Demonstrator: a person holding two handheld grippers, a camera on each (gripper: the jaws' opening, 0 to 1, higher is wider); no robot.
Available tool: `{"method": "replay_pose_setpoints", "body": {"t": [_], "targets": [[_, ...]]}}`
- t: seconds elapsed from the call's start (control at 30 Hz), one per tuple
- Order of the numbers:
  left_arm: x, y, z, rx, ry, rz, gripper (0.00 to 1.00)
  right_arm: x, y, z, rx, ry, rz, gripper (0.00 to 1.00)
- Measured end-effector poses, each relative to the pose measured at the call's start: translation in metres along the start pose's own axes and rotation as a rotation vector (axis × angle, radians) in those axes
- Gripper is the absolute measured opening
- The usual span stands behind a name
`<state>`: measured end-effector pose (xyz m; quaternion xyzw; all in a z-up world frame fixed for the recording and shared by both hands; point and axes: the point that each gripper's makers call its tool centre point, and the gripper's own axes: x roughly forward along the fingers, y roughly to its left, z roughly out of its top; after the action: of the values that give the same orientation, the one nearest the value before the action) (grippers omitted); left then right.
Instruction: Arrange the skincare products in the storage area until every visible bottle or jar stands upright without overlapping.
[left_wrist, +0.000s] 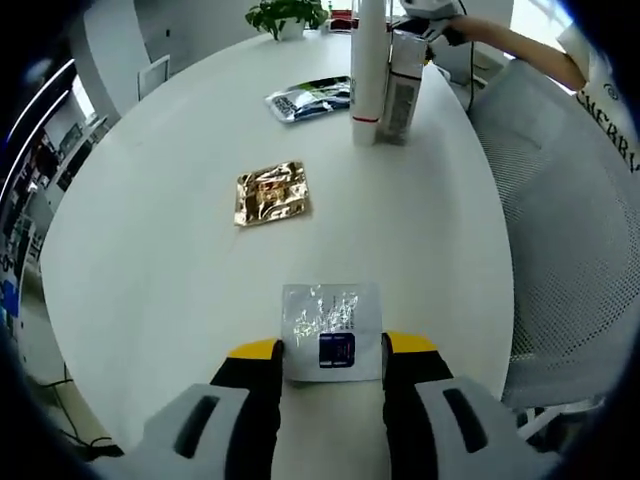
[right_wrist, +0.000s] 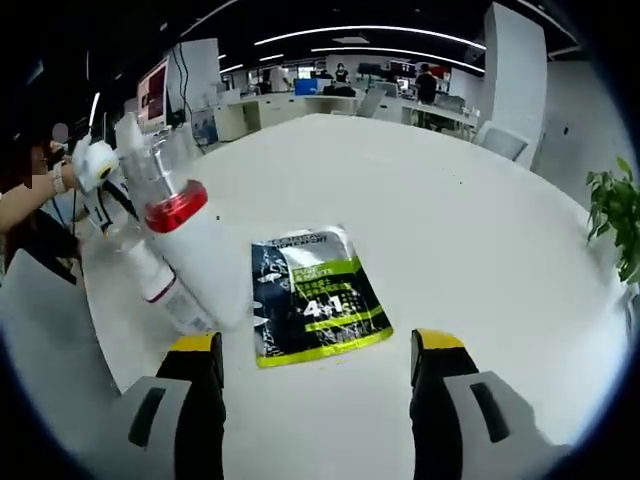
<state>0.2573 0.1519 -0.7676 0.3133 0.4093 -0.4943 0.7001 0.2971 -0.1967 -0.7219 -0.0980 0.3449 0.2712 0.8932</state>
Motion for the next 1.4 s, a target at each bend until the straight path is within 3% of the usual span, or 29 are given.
{"method": "replay_pose_setpoints", "body": {"t": [0.33, 0.63, 0.7, 1.0, 1.2, 1.4], "targets": [[-0.003, -0.002, -0.005, 0.018, -0.008, -0.003, 0.39, 0.019, -0.036, -0.010, 0.072, 0.017, -0.031, 0.54], [-0.004, 0.001, -0.008, 0.032, -0.020, -0.011, 0.39, 0.028, -0.038, -0.010, 0.109, 0.010, 0.005, 0.29], [-0.004, 0.001, -0.008, 0.029, -0.022, -0.011, 0.39, 0.031, -0.037, -0.016, 0.101, 0.053, 0.029, 0.28], [-0.006, 0.006, -0.007, 0.020, -0.040, 0.008, 0.38, 0.037, -0.041, -0.018, 0.115, 0.051, 0.011, 0.21], [-0.012, 0.006, 0.003, -0.006, -0.065, 0.019, 0.38, 0.040, -0.038, -0.016, 0.093, 0.062, 0.017, 0.17], [-0.020, 0.007, 0.027, 0.010, -0.093, 0.043, 0.42, 0.040, -0.043, -0.017, 0.044, 0.089, 0.002, 0.08]]}}
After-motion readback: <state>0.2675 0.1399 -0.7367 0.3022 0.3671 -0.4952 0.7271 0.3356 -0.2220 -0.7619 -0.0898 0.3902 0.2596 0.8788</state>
